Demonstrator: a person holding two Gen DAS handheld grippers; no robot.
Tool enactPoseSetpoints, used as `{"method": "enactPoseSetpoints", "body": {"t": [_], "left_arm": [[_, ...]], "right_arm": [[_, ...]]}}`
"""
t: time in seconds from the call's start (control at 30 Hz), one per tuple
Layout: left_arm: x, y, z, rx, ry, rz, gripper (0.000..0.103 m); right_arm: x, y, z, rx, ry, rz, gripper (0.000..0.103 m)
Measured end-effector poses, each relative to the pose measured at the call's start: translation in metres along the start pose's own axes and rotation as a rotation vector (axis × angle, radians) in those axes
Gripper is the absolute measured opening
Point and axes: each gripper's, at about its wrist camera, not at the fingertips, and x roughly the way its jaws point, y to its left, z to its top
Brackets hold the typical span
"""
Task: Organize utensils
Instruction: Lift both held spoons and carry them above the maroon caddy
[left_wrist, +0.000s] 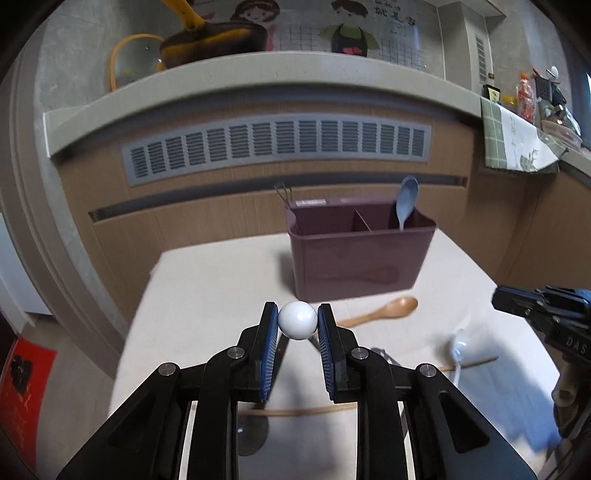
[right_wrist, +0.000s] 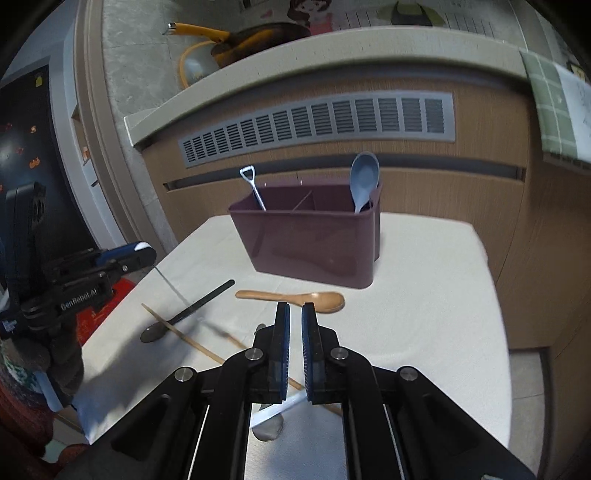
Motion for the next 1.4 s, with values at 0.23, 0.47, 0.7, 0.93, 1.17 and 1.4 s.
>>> {"method": "enactPoseSetpoints", "body": {"t": [0.23, 0.47, 0.7, 0.93, 1.17, 1.4], "left_arm": [[-0.021, 0.000, 0.005, -0.018, -0.027, -0.010, 0.022], [-0.038, 0.004, 0.003, -0.028, -0.050, -0.022, 0.022], [-0.033, 0.010, -0.001, -0.053, -0.034, -0.041, 0.022], [-0.025, 0.012, -0.006, -0.072, -0.008, -0.048, 0.022], [-0.028, 0.011, -0.003, -0.073, -0.015, -0.051, 0.022], [-0.037, 0.005, 0.007, -0.053, -0.040, -0.059, 0.022]], "right_arm": [[-0.004, -0.014, 0.001, 0.041, 0.038, -0.012, 0.007], [0.030, -0.049, -0.031, 0.182, 0.206, -0.014, 0.023], [0.052, -0.066, -0.043, 0.314, 0.268, -0.009, 0.023], [0.072, -0.056, -0.037, 0.279, 0.271, 0.005, 0.006], [0.036, -0.021, -0.007, 0.092, 0.125, 0.012, 0.002], [-0.007, -0.002, 0.024, -0.024, -0.010, -0.032, 0.002]]}}
